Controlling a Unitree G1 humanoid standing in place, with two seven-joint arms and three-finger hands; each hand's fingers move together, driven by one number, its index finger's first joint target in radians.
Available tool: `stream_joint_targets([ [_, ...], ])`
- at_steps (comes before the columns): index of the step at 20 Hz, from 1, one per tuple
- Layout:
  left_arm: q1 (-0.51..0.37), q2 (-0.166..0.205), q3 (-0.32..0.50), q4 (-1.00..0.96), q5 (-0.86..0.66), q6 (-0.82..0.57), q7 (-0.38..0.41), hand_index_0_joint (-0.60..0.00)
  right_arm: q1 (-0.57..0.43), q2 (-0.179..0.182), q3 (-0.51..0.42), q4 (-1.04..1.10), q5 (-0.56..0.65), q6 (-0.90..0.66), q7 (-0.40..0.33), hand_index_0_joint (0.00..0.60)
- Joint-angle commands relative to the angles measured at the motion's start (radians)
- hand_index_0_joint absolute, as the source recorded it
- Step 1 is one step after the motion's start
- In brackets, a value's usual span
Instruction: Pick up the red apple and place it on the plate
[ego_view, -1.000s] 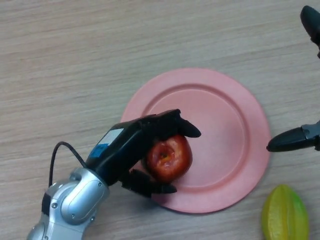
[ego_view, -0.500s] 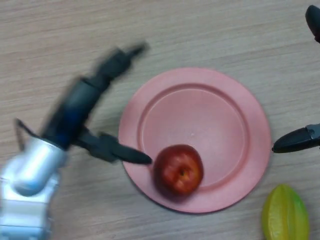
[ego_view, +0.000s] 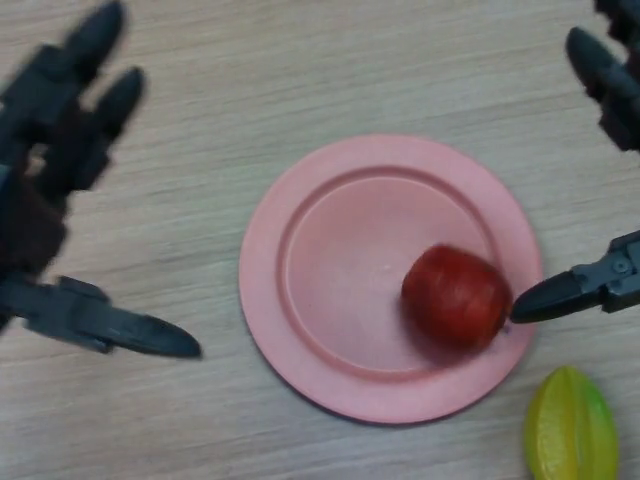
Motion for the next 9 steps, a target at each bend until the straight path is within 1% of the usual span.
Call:
stream_joint_targets([
  [1,0.007,0.059,0.090,-0.024,-0.030,-0.173,0.030,0.000,-0.039,-0.013,-0.044,-0.020,-0.007,-0.117,0.002,0.000],
  [2,0.020,0.063,0.092,-0.025,-0.025,-0.180,0.021,0.000,-0.042,-0.006,-0.038,-0.012,-0.001,-0.121,-0.007,0.000],
  [5,0.031,0.058,0.098,-0.037,-0.014,-0.175,0.011,0.000,-0.045,-0.002,-0.028,-0.004,0.019,-0.119,-0.012,0.000],
  [9,0.055,0.036,0.103,-0.055,0.006,-0.190,0.012,0.000,-0.034,-0.007,-0.036,0.047,0.029,-0.193,0.025,0.000],
])
